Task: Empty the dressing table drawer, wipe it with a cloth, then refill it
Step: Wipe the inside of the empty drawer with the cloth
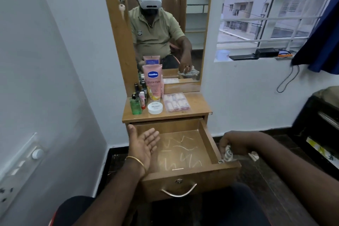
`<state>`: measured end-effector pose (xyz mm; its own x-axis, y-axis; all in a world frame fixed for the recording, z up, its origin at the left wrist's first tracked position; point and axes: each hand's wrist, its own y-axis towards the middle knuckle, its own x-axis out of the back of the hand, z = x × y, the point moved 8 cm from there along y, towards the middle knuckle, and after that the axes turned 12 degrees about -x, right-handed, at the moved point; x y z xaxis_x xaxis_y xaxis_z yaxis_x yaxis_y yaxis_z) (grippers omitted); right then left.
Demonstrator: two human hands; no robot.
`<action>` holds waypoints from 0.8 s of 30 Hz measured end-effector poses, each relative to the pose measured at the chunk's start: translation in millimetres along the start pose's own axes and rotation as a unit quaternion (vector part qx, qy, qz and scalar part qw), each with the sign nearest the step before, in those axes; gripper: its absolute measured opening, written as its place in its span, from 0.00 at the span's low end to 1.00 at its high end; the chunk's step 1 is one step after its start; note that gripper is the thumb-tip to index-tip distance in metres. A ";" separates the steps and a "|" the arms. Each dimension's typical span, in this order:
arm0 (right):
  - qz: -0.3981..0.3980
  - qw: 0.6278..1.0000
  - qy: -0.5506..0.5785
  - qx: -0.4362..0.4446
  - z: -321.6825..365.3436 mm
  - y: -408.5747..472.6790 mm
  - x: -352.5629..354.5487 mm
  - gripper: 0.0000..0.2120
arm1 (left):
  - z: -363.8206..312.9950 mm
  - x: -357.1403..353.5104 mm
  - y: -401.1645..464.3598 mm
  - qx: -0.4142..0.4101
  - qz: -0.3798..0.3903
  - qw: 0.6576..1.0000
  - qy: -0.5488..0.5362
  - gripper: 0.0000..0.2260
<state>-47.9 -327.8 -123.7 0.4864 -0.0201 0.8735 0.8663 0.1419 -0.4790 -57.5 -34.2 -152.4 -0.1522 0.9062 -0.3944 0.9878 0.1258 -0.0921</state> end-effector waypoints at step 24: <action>-0.179 0.938 0.052 0.293 113.2 -57.5 -1.9 0.05 | -43.0 67.2 -4.7 -0.035 -0.075 0.991 -0.105 0.44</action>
<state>-111.6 -223.9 -88.1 0.2122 -0.2621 0.9414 0.7792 0.6268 -0.0011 -70.9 43.4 -139.2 -0.2935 0.7720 -0.5638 0.9525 0.2863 -0.1039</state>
